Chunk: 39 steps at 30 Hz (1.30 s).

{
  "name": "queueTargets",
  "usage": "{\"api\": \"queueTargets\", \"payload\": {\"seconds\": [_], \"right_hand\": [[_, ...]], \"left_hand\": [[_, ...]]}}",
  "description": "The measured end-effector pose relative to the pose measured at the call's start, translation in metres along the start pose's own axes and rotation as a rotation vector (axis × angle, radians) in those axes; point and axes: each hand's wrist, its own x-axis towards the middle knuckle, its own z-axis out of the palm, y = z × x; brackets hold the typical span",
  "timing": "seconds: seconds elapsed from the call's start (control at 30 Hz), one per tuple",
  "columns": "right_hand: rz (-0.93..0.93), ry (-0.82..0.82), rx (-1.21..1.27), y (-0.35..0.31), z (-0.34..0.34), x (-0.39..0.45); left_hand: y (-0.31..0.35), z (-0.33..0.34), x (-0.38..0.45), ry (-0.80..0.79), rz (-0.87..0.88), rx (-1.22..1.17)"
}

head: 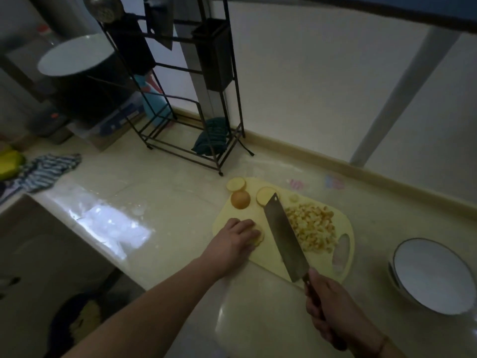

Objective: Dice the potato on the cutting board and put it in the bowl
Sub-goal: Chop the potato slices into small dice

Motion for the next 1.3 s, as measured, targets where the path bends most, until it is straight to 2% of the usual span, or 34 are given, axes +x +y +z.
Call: {"api": "queueTargets", "payload": {"seconds": [0.2,0.3,0.4,0.5,0.7,0.83,0.93,1.03,1.3], "right_hand": [[-0.057,0.038,-0.069,0.003,0.005,0.007],[-0.228,0.101,-0.308,0.016,0.012,0.012],[-0.340,0.127,-0.455,0.022,0.006,0.018],[-0.326,0.094,-0.449,0.018,-0.004,0.019],[-0.293,0.018,-0.507,0.010,-0.015,0.019],[-0.314,0.030,-0.534,0.004,-0.024,0.022],[-0.330,0.028,-0.543,0.006,-0.026,0.025],[-0.321,0.018,-0.551,0.004,-0.025,0.025],[-0.371,0.019,-0.579,0.001,-0.016,0.019]], "left_hand": [[0.038,0.017,-0.001,0.101,-0.298,-0.072],[0.057,0.028,-0.001,0.169,-0.363,-0.090],[0.050,0.035,-0.001,0.202,-0.300,-0.048],[0.037,0.035,-0.002,0.204,-0.225,-0.025],[0.027,0.039,-0.001,0.321,-0.168,-0.017],[0.024,0.031,-0.006,0.199,-0.124,-0.055],[0.006,0.019,-0.018,0.087,0.037,-0.056],[-0.009,0.010,-0.021,0.048,0.147,-0.029],[-0.002,0.005,-0.003,0.064,0.082,-0.124]]}}
